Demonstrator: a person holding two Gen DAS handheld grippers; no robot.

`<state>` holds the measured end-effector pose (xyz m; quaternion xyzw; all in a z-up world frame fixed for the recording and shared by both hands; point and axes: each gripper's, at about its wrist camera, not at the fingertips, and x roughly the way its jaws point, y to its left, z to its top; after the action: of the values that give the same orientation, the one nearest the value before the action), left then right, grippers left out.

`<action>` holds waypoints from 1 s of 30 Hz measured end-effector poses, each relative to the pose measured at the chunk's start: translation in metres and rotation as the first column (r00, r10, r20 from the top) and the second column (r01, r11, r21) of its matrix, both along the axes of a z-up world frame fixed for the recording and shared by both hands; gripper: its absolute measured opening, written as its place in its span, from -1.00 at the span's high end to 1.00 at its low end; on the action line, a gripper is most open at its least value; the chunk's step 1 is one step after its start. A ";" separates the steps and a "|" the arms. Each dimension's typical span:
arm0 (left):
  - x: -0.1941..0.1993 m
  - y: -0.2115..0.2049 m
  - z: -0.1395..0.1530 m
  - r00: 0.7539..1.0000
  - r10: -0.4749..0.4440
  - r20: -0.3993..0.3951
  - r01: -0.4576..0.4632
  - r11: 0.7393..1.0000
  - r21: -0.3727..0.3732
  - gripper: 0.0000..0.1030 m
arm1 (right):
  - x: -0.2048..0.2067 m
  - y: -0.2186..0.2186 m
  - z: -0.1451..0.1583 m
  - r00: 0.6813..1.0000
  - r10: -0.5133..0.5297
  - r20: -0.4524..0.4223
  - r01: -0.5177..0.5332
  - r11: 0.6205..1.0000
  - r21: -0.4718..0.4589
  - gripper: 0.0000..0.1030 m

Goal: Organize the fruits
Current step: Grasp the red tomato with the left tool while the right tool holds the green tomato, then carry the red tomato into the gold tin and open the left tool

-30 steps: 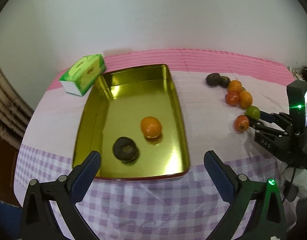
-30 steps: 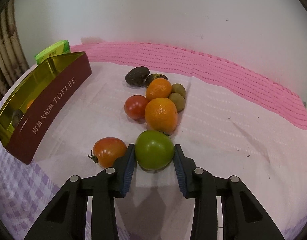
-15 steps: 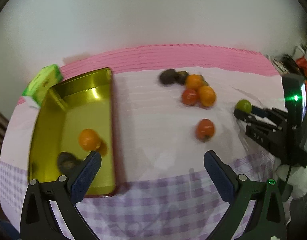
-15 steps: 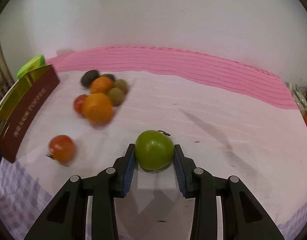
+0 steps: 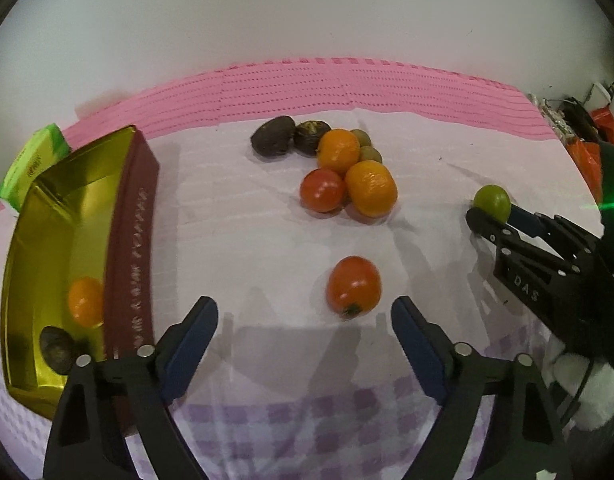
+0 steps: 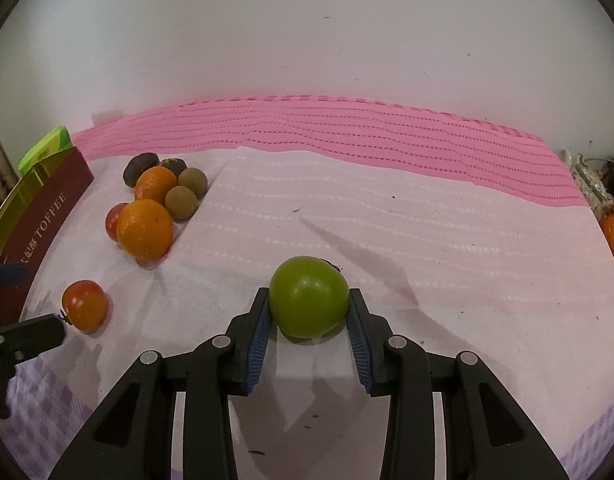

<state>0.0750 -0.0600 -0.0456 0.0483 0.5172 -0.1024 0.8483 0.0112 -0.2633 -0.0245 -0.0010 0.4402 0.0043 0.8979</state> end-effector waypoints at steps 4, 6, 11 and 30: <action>0.008 -0.006 -0.007 1.000 0.012 -0.010 -0.012 1.000 -0.008 -0.40 | 0.000 0.000 0.000 1.000 0.001 0.000 -0.001 1.000 -0.001 0.25; 0.013 -0.009 -0.012 1.000 0.013 -0.025 -0.013 1.000 -0.007 -0.30 | -0.001 0.000 0.000 1.000 0.000 0.001 0.000 1.000 -0.001 0.24; 0.017 -0.013 -0.019 0.999 0.020 -0.045 -0.020 1.000 -0.005 0.00 | -0.001 0.000 0.000 1.000 0.000 0.000 0.000 1.000 -0.004 0.24; 0.001 0.010 -0.013 0.998 0.048 -0.043 -0.047 0.999 0.007 0.46 | 0.000 0.002 -0.001 1.000 0.001 -0.001 -0.001 1.000 -0.013 0.24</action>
<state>0.0760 -0.0502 -0.0590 0.0365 0.5367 -0.0816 0.8390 0.0111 -0.2614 -0.0257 -0.0071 0.4407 0.0021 0.8976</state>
